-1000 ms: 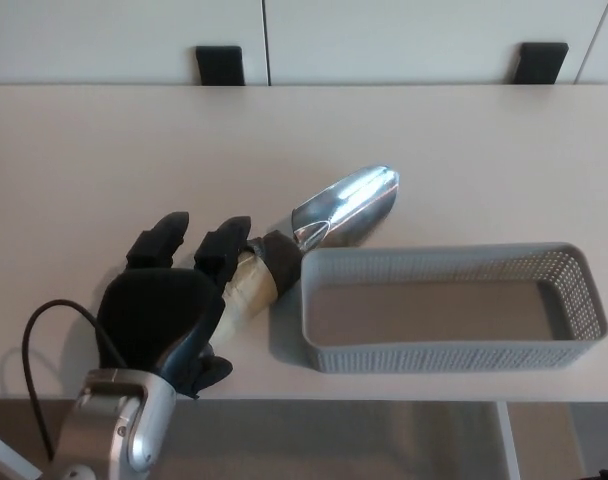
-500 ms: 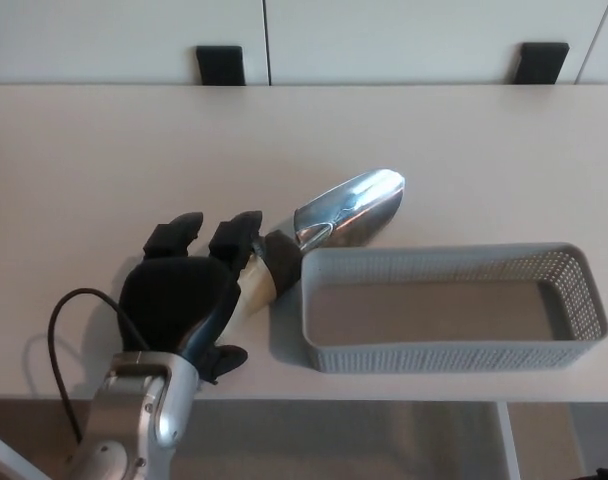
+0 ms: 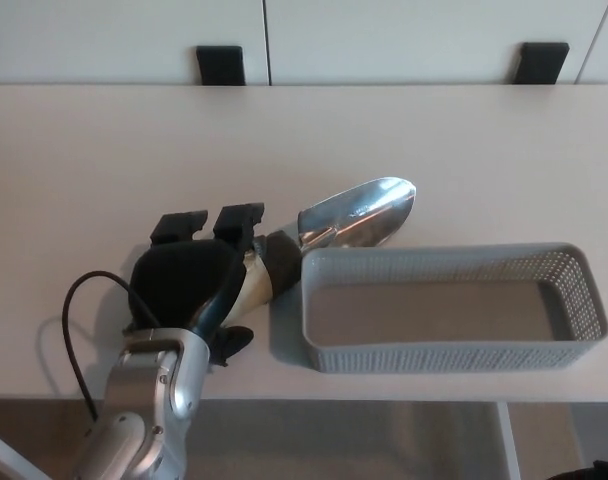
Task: The robot walks towards a desk on which a shovel is kept on the left hand side and a container is kept on the right hand side. The robot picks up the shovel using its left hand and places it in the container.
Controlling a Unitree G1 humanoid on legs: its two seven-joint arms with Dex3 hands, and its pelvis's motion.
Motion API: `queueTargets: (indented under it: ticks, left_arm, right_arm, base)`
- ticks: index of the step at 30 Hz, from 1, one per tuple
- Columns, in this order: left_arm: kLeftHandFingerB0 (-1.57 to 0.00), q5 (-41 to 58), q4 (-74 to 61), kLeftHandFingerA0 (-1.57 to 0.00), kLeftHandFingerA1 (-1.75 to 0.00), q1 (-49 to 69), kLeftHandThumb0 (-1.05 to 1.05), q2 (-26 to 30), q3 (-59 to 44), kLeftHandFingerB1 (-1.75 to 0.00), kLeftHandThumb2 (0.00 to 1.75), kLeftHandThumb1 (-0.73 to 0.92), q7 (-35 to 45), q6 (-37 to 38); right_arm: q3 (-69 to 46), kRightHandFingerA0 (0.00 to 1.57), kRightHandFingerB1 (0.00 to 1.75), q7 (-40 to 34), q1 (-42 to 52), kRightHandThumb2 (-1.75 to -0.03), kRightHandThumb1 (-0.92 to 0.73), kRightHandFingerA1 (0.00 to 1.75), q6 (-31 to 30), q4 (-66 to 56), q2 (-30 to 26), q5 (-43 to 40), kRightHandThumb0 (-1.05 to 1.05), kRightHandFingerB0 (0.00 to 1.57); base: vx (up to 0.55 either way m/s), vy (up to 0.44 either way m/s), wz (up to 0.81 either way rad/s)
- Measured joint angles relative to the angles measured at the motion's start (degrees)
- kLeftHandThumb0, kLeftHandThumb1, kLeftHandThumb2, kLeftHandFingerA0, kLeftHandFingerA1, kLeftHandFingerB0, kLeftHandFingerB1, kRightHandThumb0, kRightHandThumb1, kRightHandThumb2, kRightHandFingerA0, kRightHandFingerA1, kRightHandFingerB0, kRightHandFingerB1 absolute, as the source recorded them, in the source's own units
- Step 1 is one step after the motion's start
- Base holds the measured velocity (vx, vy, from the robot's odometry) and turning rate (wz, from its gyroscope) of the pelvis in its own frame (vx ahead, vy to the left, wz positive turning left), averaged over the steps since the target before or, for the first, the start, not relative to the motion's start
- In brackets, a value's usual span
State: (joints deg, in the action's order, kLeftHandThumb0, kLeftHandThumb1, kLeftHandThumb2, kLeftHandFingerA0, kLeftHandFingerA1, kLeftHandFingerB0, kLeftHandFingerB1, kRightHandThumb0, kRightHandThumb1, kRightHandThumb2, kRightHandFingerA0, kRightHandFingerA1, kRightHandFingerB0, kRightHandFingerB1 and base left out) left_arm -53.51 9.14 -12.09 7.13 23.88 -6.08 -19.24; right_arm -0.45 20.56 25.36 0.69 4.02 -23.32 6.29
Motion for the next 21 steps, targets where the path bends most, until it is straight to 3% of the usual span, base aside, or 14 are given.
queueTargets:
  ticks: [9, 10, 12, 13, 15, 16, 21]
  left_arm:
    - [-0.13, 0.0, 1.0, -0.22, -0.42, -0.8, -0.50, 0.3, 1.5, -0.33, 0.61, 0.36, 1.1, -0.3]
    - [-0.07, -0.1, 1.1, -0.11, -0.51, -0.9, -0.25, 0.3, 1.8, -0.49, 0.81, 0.21, 1.3, -0.4]
    - [-0.09, -0.8, 2.1, -0.13, -0.52, -1.9, -0.26, 0.6, 3.3, -0.50, 0.83, 0.24, 2.2, -1.1]
    - [-0.27, -1.1, 2.5, -0.45, -0.40, -2.5, -0.49, 0.8, 4.1, -0.30, 0.54, 0.46, 2.6, -1.4]
    - [-0.30, -2.0, 3.5, -0.83, -0.51, -3.9, -0.43, 1.8, 5.7, -0.32, 0.57, 0.53, 3.9, -1.9]
    - [-0.35, -2.3, 3.9, -0.99, -0.82, -4.5, -0.40, 2.2, 6.4, -0.44, 0.71, 0.42, 4.5, -2.1]
    - [-0.35, -4.1, 4.8, -0.99, -0.82, -7.6, -0.40, 3.8, 9.2, -0.44, 0.71, 0.42, 6.7, -2.3]
  right_arm:
    - [-0.1, 0.59, 0.50, 0.3, -0.2, -0.58, -0.62, 0.56, 0.0, 0.0, 0.0, 0.1, -0.27, 0.51]
    - [-0.1, 0.60, 0.49, 0.3, -0.2, -0.58, -0.62, 0.56, 0.0, 0.0, 0.0, 0.0, -0.27, 0.50]
    - [-0.1, 0.60, 0.49, 0.3, -0.3, -0.58, -0.62, 0.55, 0.0, -0.2, 0.0, 0.0, -0.28, 0.50]
    - [-0.1, 0.61, 0.48, 0.3, -0.2, -0.58, -0.62, 0.55, 0.0, -0.3, 0.0, 0.1, -0.28, 0.50]
    - [-0.1, 0.61, 0.48, 0.4, -0.3, -0.58, -0.62, 0.53, 0.0, -0.7, 0.0, 0.1, -0.27, 0.50]
    - [-0.1, 0.61, 0.47, 0.4, -0.3, -0.58, -0.62, 0.53, 0.0, -0.9, 0.0, 0.1, -0.26, 0.50]
    - [0.0, 0.61, 0.47, 0.4, -0.4, -0.58, -0.62, 0.53, -0.1, -1.1, 0.0, 0.2, -0.26, 0.50]
  base:
    - [0.00, 0.000, 0.00]
    - [0.00, 0.000, 0.00]
    - [0.00, 0.000, 0.00]
    - [0.00, 0.000, 0.00]
    - [0.00, 0.000, 0.00]
    - [0.00, 0.000, 0.00]
    - [0.00, 0.000, 0.00]
